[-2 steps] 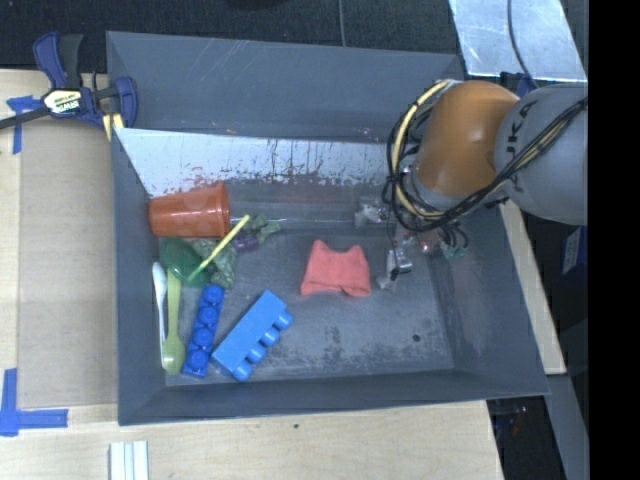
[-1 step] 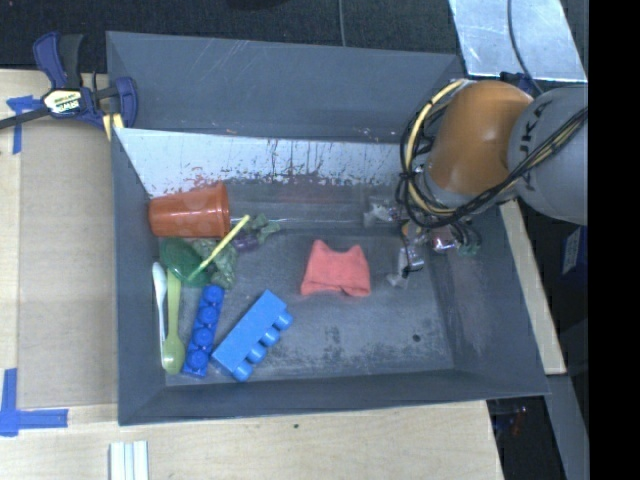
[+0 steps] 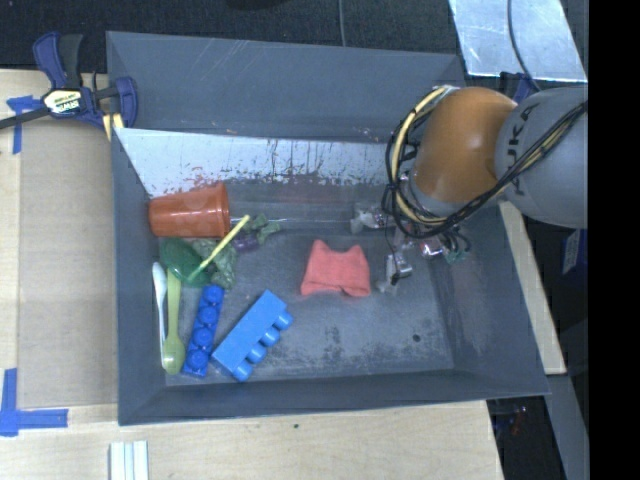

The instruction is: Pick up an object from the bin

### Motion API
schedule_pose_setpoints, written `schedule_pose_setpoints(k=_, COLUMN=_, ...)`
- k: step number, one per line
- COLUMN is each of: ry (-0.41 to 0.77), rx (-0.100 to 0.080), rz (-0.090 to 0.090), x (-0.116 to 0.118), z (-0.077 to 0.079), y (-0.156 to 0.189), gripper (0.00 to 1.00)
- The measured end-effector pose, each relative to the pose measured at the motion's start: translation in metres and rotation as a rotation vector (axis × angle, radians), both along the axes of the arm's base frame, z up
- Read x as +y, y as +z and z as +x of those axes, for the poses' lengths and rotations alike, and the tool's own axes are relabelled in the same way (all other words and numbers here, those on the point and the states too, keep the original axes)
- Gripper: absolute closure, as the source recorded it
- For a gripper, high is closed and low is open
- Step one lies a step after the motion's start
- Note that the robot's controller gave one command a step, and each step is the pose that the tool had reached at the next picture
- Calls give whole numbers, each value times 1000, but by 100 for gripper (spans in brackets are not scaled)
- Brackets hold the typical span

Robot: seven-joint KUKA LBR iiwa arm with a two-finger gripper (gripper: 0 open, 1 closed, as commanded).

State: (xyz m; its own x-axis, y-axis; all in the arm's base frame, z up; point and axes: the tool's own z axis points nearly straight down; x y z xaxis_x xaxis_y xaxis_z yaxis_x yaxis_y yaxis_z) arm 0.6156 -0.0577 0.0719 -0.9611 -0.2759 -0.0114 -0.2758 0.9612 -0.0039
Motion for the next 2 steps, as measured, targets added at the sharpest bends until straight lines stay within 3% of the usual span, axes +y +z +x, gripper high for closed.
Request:
schedule_pose_setpoints(k=1, ry=-265, rx=-3, rz=1, x=22, z=-19, y=0, gripper=0)
schedule_pose_setpoints(k=2, ry=-157, rx=-3, rz=0, x=35, z=-21, y=0, gripper=0)
